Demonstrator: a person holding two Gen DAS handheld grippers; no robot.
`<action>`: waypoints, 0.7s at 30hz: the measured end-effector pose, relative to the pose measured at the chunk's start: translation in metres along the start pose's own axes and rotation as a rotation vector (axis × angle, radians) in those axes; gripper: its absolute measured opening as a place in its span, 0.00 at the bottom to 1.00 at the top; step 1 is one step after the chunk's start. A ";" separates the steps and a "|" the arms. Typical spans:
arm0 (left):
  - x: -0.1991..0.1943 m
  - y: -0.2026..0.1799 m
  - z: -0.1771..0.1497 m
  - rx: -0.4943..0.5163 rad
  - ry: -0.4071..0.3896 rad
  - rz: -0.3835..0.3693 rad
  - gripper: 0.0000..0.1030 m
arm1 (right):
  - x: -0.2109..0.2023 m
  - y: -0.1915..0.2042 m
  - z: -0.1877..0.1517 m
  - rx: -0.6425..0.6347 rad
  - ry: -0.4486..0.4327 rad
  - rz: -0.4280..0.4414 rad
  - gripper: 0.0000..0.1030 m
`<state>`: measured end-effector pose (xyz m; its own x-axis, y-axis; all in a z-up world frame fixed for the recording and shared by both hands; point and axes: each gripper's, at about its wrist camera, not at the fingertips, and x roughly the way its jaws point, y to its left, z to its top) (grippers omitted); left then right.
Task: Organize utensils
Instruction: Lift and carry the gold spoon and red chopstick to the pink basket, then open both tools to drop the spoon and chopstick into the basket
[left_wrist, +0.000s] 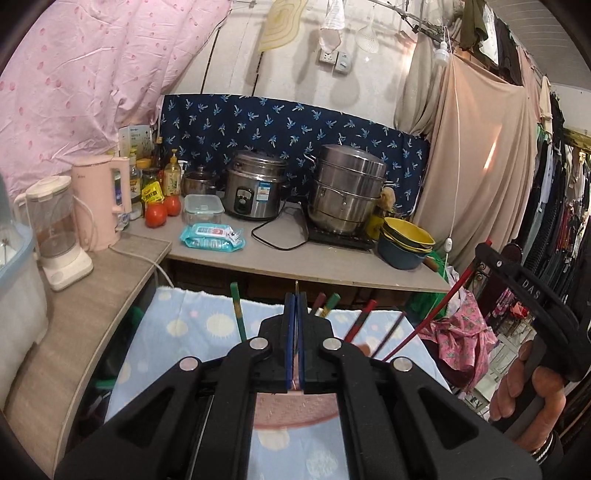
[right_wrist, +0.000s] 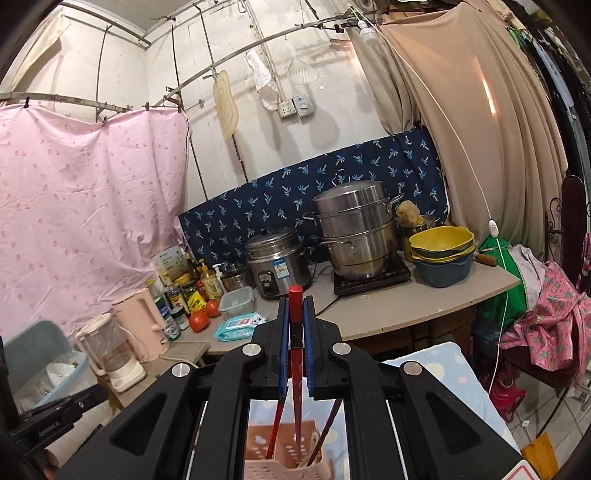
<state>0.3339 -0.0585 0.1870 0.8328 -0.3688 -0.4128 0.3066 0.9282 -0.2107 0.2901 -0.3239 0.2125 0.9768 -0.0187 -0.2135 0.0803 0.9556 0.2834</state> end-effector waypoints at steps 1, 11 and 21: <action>0.007 0.001 0.000 0.002 0.005 0.009 0.01 | 0.006 0.001 -0.002 -0.002 0.007 -0.001 0.07; 0.066 0.015 -0.022 -0.008 0.098 0.038 0.01 | 0.053 0.001 -0.033 -0.003 0.109 0.014 0.07; 0.076 0.023 -0.034 -0.027 0.124 0.066 0.30 | 0.066 0.002 -0.049 -0.017 0.152 0.010 0.15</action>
<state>0.3884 -0.0668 0.1205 0.7871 -0.3115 -0.5323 0.2390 0.9497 -0.2024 0.3453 -0.3093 0.1532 0.9361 0.0346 -0.3500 0.0655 0.9605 0.2704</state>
